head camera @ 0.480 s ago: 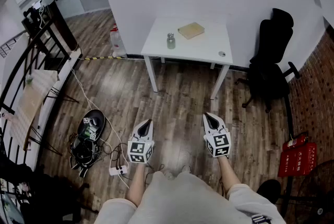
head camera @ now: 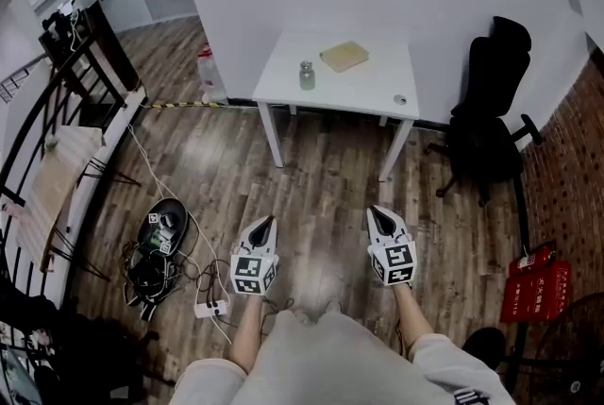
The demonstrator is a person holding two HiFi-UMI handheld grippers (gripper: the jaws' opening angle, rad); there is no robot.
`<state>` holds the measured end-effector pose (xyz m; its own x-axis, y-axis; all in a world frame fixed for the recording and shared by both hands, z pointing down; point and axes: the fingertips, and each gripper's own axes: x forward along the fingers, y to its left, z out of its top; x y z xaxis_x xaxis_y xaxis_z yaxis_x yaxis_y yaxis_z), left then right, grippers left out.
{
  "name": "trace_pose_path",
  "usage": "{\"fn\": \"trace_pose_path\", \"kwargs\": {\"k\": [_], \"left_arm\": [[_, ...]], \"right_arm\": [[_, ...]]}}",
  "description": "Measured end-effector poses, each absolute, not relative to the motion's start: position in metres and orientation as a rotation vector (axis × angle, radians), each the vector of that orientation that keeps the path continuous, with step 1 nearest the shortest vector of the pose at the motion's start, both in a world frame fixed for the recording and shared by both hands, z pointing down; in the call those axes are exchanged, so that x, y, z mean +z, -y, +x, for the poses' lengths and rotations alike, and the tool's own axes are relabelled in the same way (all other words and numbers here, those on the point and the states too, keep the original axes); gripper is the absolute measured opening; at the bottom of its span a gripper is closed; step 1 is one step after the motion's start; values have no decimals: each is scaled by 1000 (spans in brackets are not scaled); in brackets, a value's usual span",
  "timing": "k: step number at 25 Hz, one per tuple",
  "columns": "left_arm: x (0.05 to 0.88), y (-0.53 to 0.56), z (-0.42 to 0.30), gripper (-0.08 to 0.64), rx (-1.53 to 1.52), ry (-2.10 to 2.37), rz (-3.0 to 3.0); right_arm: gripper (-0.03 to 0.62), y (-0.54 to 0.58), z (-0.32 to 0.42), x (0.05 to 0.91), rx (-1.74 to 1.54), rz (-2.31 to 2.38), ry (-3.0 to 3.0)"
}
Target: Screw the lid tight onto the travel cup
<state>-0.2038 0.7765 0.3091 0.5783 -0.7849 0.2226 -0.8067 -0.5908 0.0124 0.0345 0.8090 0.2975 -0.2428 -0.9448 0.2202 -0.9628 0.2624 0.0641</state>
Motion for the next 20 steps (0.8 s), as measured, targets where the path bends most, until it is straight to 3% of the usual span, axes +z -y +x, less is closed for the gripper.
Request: {"fn": "trace_pose_path", "kwargs": {"k": [20], "left_arm": [[325, -734, -154, 11, 317, 1393, 2658]], "right_arm": [[0, -757, 70, 315, 130, 1710, 2360]]}}
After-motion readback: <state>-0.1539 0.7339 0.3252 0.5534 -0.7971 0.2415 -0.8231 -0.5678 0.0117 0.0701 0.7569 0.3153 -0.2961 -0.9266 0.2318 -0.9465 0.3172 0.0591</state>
